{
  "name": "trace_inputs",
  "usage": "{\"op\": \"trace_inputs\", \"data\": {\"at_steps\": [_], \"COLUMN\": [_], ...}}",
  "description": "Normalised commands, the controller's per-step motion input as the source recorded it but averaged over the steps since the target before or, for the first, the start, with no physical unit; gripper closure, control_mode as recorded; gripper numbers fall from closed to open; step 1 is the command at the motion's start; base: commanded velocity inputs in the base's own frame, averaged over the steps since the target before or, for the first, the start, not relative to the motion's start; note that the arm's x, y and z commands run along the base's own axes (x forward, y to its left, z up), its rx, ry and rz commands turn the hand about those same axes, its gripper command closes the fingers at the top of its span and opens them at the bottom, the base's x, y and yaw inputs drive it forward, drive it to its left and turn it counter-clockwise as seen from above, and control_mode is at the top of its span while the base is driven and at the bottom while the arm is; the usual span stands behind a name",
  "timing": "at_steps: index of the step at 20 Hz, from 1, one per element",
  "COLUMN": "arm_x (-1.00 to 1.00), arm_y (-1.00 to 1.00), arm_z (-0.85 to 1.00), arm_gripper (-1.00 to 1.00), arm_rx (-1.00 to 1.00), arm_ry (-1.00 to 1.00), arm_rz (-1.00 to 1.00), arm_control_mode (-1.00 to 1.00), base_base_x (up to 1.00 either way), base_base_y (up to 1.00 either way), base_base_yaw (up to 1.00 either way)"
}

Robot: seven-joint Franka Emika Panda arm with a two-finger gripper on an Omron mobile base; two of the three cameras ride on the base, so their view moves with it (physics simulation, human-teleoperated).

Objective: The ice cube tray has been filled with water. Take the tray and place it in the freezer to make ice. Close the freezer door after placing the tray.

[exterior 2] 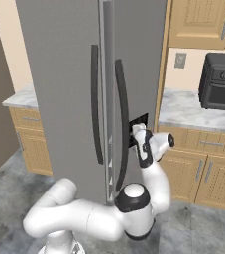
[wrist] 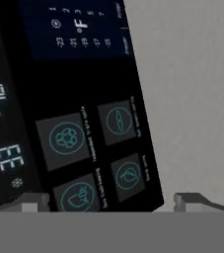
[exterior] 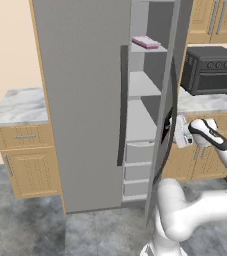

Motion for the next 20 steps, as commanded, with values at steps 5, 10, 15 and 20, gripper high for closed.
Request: {"op": "trace_inputs", "data": {"at_steps": [5,10,15,20], "arm_x": [0.19,0.41,0.75,0.83], "arm_y": [0.78,0.5,0.16,0.04], "arm_z": [-0.02,0.0,0.0,-0.01], "arm_gripper": [-1.0,-1.0,-1.0,-1.0], "arm_rx": [0.0,0.0,0.0,-0.05], "arm_ry": [0.0,0.0,0.0,0.0], "arm_rz": [0.0,0.0,-0.09,-0.2], "arm_control_mode": [-1.0,-1.0,-1.0,-1.0], "base_base_x": [0.0,0.0,0.0,0.0], "base_base_y": [0.0,0.0,0.0,0.0], "base_base_yaw": [0.0,0.0,0.0,0.0]}}
